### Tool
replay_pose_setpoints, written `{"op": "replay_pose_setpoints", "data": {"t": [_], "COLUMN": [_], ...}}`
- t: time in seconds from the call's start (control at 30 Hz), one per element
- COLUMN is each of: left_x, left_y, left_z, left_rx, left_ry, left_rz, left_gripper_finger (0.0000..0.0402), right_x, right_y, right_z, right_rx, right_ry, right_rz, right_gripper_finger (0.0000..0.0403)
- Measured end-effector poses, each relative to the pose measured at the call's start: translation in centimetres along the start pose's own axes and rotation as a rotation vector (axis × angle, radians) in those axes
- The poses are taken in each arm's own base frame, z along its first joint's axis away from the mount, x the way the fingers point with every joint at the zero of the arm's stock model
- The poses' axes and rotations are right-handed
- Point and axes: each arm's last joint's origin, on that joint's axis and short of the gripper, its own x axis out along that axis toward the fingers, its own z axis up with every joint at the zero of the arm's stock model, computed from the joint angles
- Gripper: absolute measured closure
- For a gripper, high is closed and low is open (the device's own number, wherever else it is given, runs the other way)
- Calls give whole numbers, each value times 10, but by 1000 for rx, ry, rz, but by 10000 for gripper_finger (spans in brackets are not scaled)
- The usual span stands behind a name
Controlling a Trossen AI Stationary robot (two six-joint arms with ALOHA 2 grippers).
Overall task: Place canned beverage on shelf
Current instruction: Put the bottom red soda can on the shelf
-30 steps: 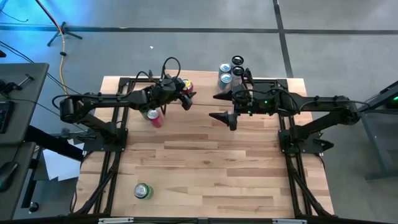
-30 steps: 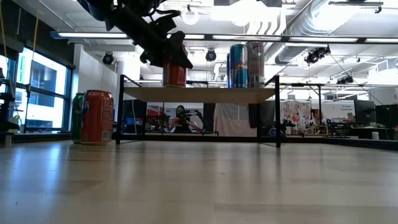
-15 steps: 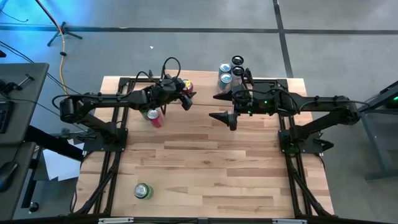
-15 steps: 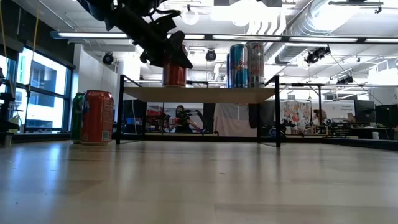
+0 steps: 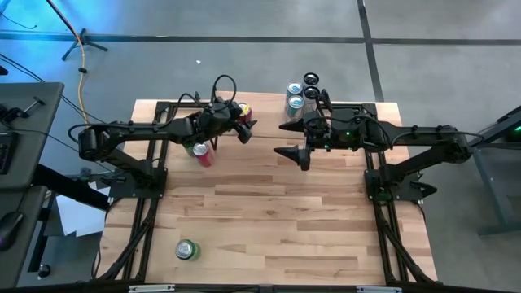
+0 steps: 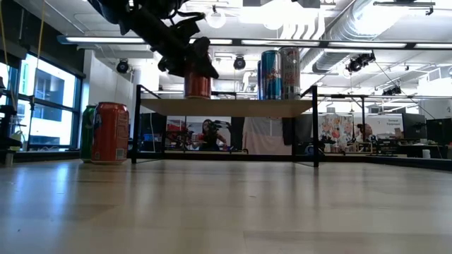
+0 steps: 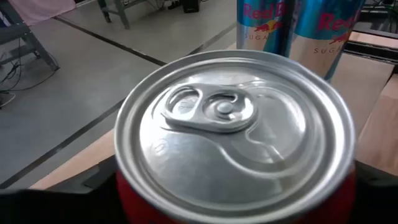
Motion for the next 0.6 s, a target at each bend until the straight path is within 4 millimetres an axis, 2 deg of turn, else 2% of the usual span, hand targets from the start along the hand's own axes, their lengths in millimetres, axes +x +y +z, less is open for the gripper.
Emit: {"op": "replay_pose_setpoints", "data": {"t": [0.23, 0.6], "left_x": [-1, -23], "left_y": [1, 6], "left_z": [0, 11], "left_rx": [-31, -46], "left_ry": [-1, -30], "left_rz": [21, 4], "left_gripper_finger": [7, 2], "right_x": [0, 0], "right_y": [0, 0], "right_z": [0, -1], "right_rx": [8, 4], "right_ry": [0, 5], "right_rz": [0, -1], "right_gripper_finger": [15, 15]}}
